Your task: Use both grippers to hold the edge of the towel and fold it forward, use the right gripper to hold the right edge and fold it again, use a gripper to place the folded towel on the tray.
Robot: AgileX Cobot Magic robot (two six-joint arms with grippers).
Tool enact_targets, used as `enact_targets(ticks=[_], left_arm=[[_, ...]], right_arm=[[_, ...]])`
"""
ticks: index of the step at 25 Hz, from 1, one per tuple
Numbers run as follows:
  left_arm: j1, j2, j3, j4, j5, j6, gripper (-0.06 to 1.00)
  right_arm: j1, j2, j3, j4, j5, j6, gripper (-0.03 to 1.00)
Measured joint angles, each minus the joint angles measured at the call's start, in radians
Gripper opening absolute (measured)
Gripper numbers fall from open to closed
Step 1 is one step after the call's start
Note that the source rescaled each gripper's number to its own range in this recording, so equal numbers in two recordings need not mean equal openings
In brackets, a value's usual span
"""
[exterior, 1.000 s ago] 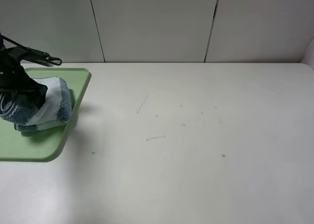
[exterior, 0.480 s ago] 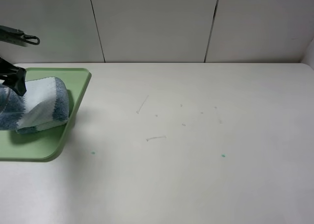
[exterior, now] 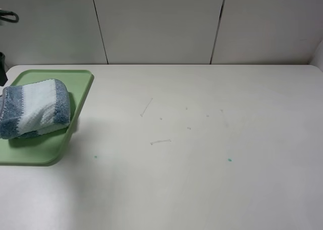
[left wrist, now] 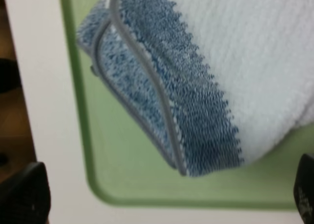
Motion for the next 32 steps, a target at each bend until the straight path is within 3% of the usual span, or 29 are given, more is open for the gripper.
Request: enact_targets(ticks=[12, 18, 32], left_arm=[[0.0, -0.278, 0.016, -0.098, 0.161, -0.001, 1.0], [0.0, -0.467, 0.114, -0.108, 0.161, 0.0, 1.0], [-0.043, -0.897, 0.35, -0.234, 0.127, 0.008, 1.0]], right_arm=[[0.0, 0.0, 0.0, 0.0, 0.0, 0.0, 1.0], [0.0, 0.0, 0.0, 0.0, 0.0, 0.0, 1.0], [0.0, 0.0, 0.0, 0.0, 0.0, 0.0, 1.0]])
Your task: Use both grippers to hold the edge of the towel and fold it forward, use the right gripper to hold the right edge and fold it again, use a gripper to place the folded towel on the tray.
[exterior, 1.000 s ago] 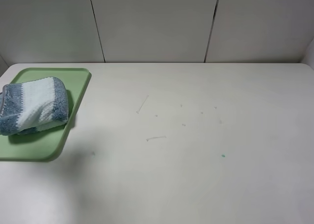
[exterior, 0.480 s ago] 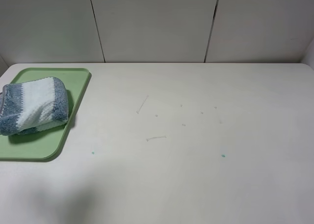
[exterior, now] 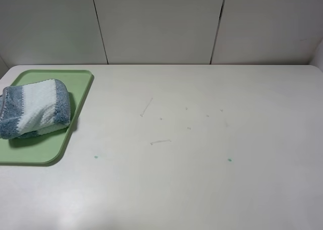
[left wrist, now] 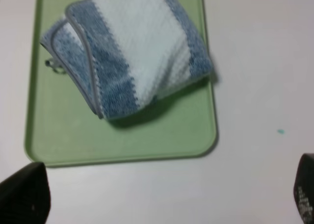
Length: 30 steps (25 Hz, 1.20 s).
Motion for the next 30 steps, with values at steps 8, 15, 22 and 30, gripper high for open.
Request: enact_targets(ticks=[8, 15, 22, 30], left_arm=[[-0.007, -0.214, 0.164, -0.073, -0.05, 0.0, 1.0], [-0.088, -0.333, 0.256, -0.073, -0.044, 0.001, 1.0], [-0.175, -0.376, 0.279, -0.073, -0.008, 0.001, 1.0], [-0.251, -0.489, 0.289, -0.072, 0.017, 0.001, 1.0]], right_arm=[[0.0, 0.0, 0.0, 0.0, 0.0, 0.0, 1.0], [0.0, 0.0, 0.0, 0.0, 0.0, 0.0, 1.0], [0.0, 0.0, 0.0, 0.0, 0.0, 0.0, 1.0], [0.0, 0.0, 0.0, 0.0, 0.0, 0.0, 1.0]])
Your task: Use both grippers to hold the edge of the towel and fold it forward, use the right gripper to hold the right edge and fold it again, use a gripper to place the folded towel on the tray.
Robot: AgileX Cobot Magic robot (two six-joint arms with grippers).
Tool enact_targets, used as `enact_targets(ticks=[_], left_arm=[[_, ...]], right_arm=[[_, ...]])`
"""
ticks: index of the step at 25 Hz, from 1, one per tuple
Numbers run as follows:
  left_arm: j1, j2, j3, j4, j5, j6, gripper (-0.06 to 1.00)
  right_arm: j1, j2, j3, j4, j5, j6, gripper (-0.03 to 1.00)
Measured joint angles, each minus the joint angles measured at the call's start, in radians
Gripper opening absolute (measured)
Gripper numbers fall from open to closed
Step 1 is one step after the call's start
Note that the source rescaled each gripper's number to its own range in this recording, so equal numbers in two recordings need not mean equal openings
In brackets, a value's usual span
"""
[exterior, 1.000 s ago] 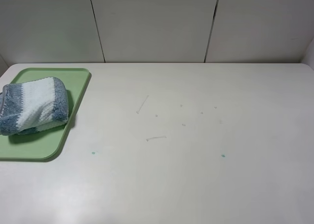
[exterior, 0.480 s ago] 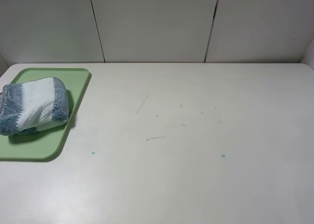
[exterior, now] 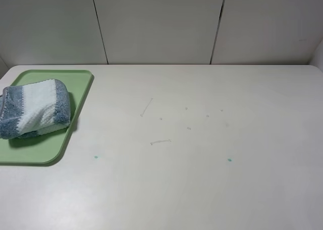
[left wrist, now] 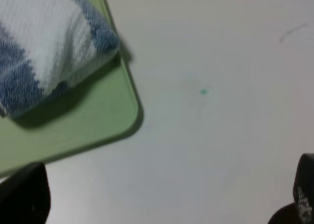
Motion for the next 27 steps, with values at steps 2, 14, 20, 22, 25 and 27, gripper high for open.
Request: enact_targets(ticks=[2, 14, 20, 22, 25, 27], left_arm=[[-0.011, -0.05, 0.0, 0.0, 0.0, 0.0, 1.0], [-0.018, -0.1, 0.0, -0.001, 0.001, 0.0, 1.0], [-0.018, -0.1, 0.0, -0.001, 0.001, 0.0, 1.0], [-0.018, -0.1, 0.0, -0.001, 0.001, 0.0, 1.0], [-0.018, -0.1, 0.0, -0.001, 0.001, 0.0, 1.0], [-0.018, -0.1, 0.0, -0.001, 0.001, 0.0, 1.0]], right_arm=[[0.0, 0.0, 0.0, 0.0, 0.0, 0.0, 1.0], [0.0, 0.0, 0.0, 0.001, 0.0, 0.0, 1.0], [0.0, 0.0, 0.0, 0.002, 0.0, 0.0, 1.0], [0.0, 0.0, 0.0, 0.003, 0.0, 0.0, 1.0], [0.0, 0.0, 0.0, 0.003, 0.0, 0.0, 1.0], [0.0, 0.0, 0.0, 0.003, 0.0, 0.0, 1.0]])
